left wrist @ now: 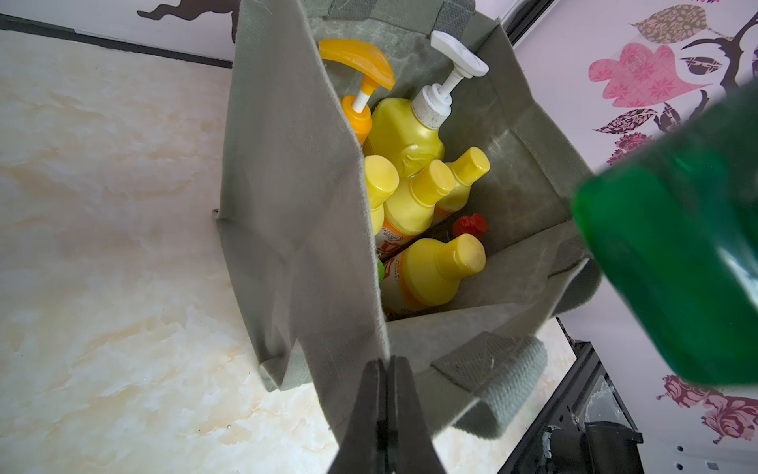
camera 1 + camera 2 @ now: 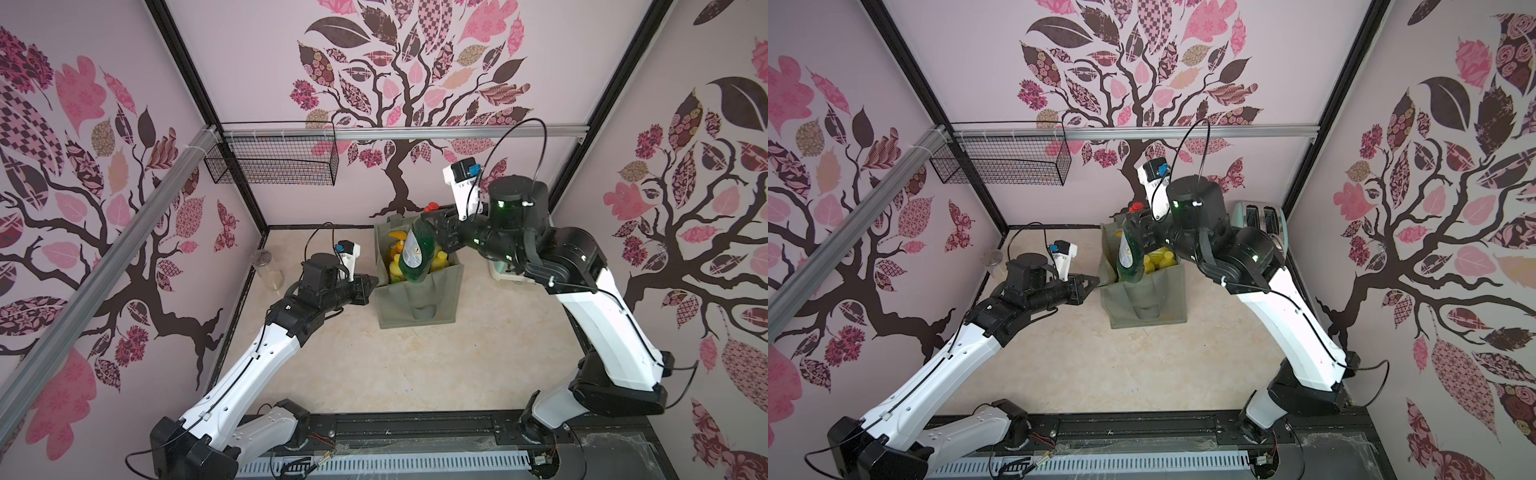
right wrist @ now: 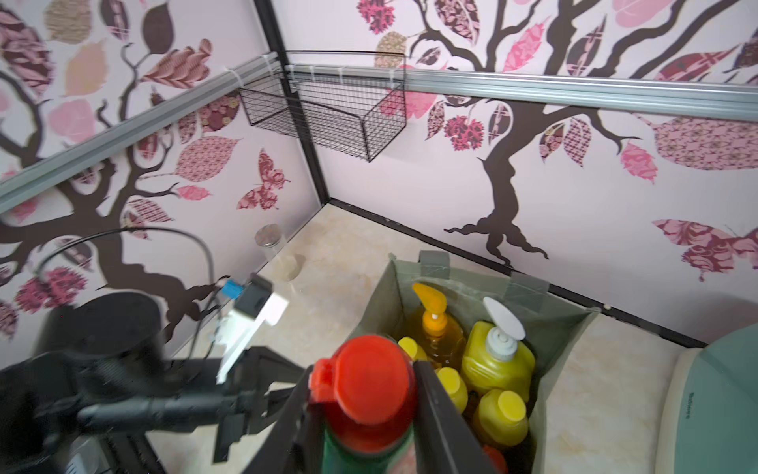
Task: Pack dish soap into the shopping bag
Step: Place the bottle of dish soap in the shopping bag.
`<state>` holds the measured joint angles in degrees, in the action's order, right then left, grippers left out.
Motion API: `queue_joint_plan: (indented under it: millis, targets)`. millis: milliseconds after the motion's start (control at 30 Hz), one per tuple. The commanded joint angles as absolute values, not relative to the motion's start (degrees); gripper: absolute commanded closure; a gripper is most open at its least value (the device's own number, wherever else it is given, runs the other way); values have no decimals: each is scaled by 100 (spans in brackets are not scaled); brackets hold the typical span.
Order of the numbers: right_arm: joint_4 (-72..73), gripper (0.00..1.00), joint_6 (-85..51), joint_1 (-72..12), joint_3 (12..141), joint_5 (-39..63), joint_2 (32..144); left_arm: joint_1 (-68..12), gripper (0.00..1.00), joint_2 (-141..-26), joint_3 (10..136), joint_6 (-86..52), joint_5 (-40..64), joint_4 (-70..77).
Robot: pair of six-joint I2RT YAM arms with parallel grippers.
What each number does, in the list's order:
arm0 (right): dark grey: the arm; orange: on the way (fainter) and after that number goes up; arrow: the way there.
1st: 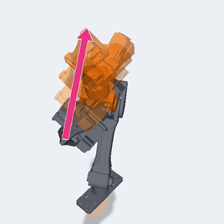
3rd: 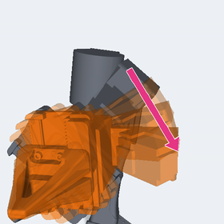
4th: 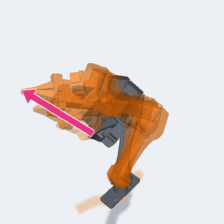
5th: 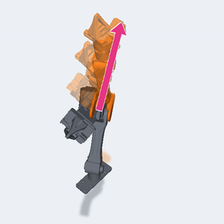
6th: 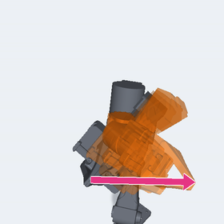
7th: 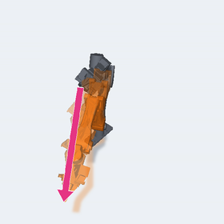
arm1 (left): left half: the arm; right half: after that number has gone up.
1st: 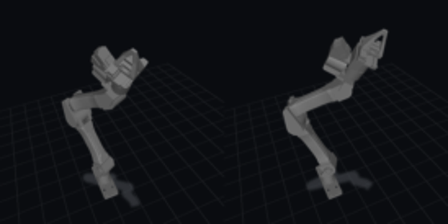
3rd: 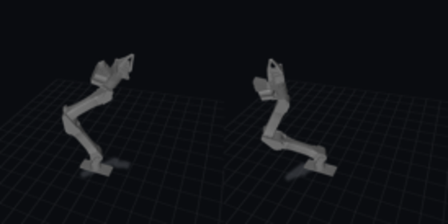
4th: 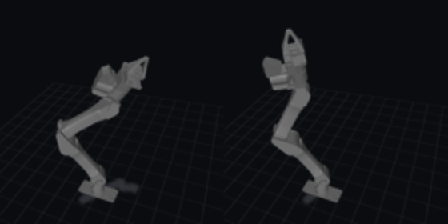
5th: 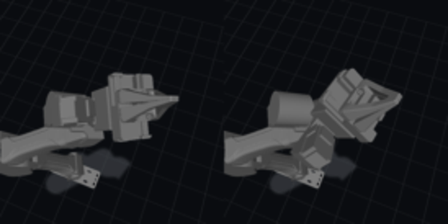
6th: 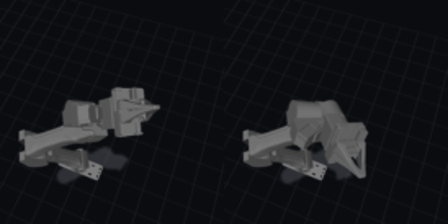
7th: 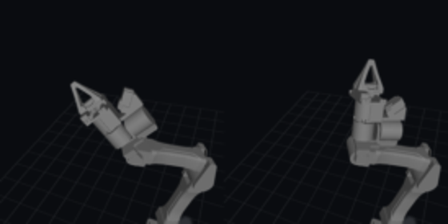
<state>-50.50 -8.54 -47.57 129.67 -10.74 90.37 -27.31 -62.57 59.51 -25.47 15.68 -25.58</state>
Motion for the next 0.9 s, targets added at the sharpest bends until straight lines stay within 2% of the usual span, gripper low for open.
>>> queue_joint_plan:
  millis: [0,500,867]
  targets:
    - [-4074,100,-778,-4491,13446,-807,9307,-2731,100,-6129,6002,-2527,1449,-2754]
    - [-2690,100,-753,-4425,13537,-866,10549,-2726,100,-6312,6675,-2391,1266,-2913]
    - [-1457,100,-798,-4428,11909,-1781,10214,-2731,100,-6599,6994,-2461,1422,-2736]
